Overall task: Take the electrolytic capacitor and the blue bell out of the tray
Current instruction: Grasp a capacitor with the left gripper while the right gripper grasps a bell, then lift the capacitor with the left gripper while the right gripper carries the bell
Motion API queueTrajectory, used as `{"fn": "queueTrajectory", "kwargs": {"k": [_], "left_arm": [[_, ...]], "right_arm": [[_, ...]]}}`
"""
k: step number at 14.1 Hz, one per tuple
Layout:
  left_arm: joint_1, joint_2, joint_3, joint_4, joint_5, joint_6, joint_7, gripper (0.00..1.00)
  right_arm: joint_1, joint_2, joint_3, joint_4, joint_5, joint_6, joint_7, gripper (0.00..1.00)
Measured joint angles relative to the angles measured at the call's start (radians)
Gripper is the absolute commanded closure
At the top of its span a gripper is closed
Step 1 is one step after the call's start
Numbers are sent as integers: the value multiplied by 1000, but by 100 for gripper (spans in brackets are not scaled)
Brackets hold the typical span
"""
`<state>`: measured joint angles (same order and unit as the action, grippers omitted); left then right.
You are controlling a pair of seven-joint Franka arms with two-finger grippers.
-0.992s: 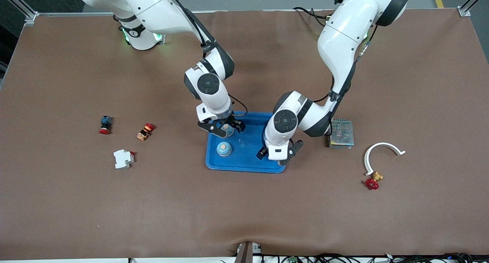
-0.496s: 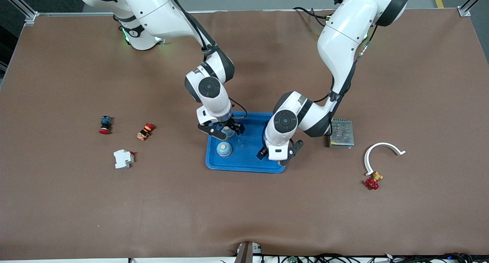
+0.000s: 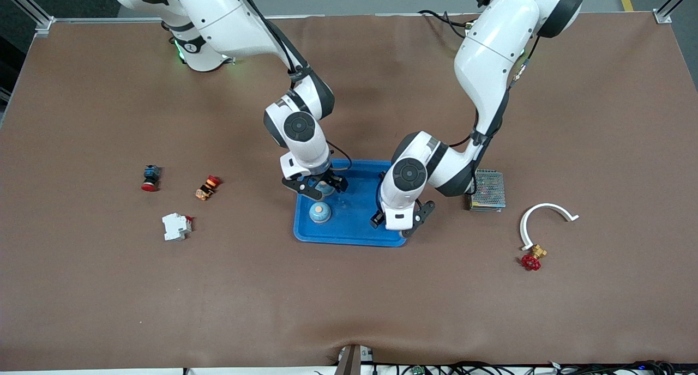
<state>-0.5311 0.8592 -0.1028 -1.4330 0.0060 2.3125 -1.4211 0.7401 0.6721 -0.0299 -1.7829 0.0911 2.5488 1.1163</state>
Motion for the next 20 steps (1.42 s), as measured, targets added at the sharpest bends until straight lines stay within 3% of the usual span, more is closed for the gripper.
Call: {"fn": "queueTrajectory", "kwargs": {"k": [1,2,3,6,12,15,17,20], "left_arm": [[0,0,1,0,0,0,0,76],[0,0,2,0,0,0,0,82],[0,0,4,1,0,0,0,87],[0,0,6,4,0,0,0,87],[3,-21,16,33,0,-42,-16,87],[12,-85,44,51,0,-152,27,87],[38,-149,51,60,0,-234,89,87],[130,-253,52,65,0,-369,248,87]], "right_arm": [[0,1,0,0,0,0,0,0],[0,1,0,0,0,0,0,6],[0,1,0,0,0,0,0,25],[0,2,-1,2,0,0,-1,100],[-1,3,-2,52,1,-44,0,100],[-25,1,-9,188,-1,-307,-36,100],[-65,-5,-11,274,-1,-461,-181,100],[-141,-24,-16,308,-1,-574,-422,100]]}}
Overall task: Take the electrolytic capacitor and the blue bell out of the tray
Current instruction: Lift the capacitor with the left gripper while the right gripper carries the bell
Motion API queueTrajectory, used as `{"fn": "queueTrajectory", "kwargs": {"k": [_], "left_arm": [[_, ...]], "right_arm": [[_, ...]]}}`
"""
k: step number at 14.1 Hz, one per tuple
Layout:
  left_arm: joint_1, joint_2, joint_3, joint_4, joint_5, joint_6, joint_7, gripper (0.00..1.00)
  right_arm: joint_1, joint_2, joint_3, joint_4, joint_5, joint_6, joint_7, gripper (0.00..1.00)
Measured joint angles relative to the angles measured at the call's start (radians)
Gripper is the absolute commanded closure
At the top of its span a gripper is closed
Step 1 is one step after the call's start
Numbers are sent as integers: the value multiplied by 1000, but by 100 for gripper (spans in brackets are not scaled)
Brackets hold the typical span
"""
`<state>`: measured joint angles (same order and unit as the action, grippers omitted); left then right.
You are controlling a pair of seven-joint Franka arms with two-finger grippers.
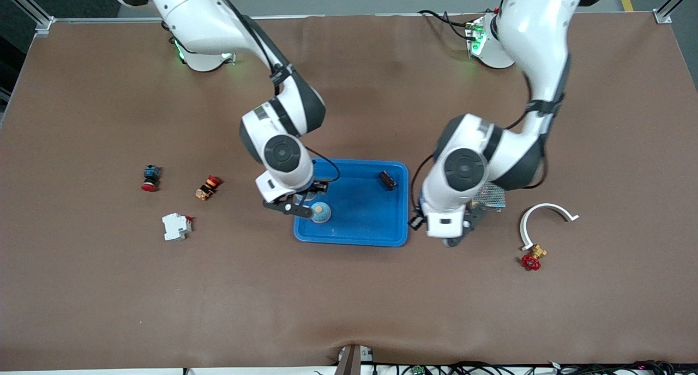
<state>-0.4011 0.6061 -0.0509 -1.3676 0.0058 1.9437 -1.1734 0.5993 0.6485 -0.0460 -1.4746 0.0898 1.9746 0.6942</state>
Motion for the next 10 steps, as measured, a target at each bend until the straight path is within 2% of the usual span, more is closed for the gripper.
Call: {"fn": "queueTrajectory", "kwargs": {"k": [5,10], "left_arm": [[223,-113,1,-1,-14,-208,414,87],[443,-117,3,-12,-17,-232,801,86]], "right_arm": [[-127,-76,-6,-7,-5,-72,-315,100],[-291,-147,-8,-85,-81,-76,-636,100]]}}
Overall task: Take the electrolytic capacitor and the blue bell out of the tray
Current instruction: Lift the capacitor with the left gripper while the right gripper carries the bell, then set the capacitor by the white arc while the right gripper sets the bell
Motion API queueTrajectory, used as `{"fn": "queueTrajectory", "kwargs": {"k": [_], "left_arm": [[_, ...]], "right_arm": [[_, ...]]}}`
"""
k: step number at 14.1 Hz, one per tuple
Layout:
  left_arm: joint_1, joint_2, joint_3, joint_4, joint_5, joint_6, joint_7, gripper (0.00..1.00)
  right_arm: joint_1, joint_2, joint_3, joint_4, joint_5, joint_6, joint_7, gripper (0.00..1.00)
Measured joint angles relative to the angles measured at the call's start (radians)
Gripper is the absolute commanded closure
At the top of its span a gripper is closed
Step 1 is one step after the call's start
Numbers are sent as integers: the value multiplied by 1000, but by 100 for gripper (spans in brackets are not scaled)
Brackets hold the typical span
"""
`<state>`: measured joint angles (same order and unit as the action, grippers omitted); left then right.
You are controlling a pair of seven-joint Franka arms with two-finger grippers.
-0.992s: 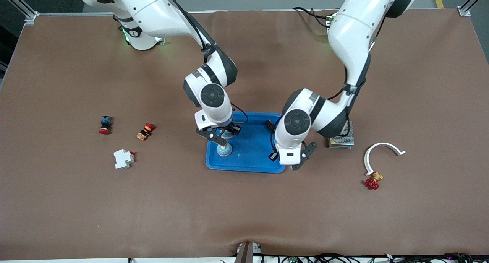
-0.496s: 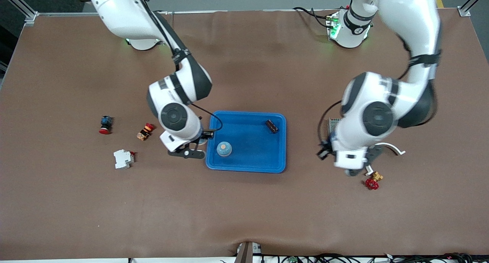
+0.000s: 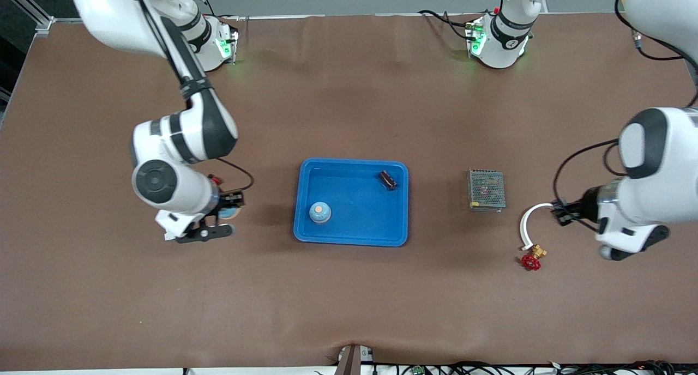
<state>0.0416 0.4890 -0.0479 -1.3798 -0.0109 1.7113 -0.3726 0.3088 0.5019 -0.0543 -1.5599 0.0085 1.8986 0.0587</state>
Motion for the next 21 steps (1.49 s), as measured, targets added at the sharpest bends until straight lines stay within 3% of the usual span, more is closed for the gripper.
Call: {"fn": "queueTrajectory", "kwargs": {"k": [5,10,14,17,21], "left_arm": [[64,-27,-2,-90,-1,32,157,86],[140,-220,-12,-469,-30,325,276,86],[134,-318,-67,-719,-39,536,231,86],[133,-341,-118,-847,-41,679,155,86],[128,-328,-154,-939,-41,795,111,86]], "right_arm": [[-131,-28,-1,-59,-12,65,-262,100],[-297,-27,-1,-224,-13,334,-549,100],[-395,-18,1,-255,-12,382,-666,100],[-454,11,5,-265,12,405,-727,100],[-494,81,5,-268,92,467,-833,100]]}}
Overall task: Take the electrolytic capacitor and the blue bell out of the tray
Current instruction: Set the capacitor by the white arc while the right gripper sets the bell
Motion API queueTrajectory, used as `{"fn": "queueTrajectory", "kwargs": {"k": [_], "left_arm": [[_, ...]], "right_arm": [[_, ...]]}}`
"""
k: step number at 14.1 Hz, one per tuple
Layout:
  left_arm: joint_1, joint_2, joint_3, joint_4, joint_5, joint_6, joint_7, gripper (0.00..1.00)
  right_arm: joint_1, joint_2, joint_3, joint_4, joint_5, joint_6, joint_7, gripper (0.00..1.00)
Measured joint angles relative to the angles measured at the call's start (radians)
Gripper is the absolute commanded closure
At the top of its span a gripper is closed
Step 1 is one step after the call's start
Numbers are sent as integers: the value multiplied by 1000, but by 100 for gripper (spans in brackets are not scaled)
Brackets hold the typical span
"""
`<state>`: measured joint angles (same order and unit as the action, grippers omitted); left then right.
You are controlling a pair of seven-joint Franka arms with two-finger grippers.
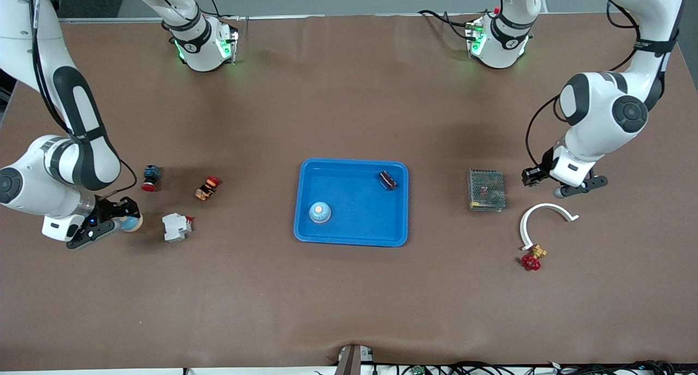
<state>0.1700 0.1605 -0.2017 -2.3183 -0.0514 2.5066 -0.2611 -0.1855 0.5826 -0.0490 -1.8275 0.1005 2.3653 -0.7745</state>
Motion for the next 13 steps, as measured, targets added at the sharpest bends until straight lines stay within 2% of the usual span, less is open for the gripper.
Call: {"fn": "queueTrajectory", "kwargs": {"k": [10,11,12,13], "left_arm": [[41,135,13,-9,81,61,1,86],[42,141,14,-9,81,63,1,86],[44,146,15,-8,81,68,1,86],[47,151,17,-8,81,74,1,86]], "right_arm": [[-11,54,2,0,23,74,-23,100],[-11,54,2,1,28,74,-24,97],[-11,55,3,1,34,74,-26,33],[-11,55,3,1,45,74,-26,0]]}}
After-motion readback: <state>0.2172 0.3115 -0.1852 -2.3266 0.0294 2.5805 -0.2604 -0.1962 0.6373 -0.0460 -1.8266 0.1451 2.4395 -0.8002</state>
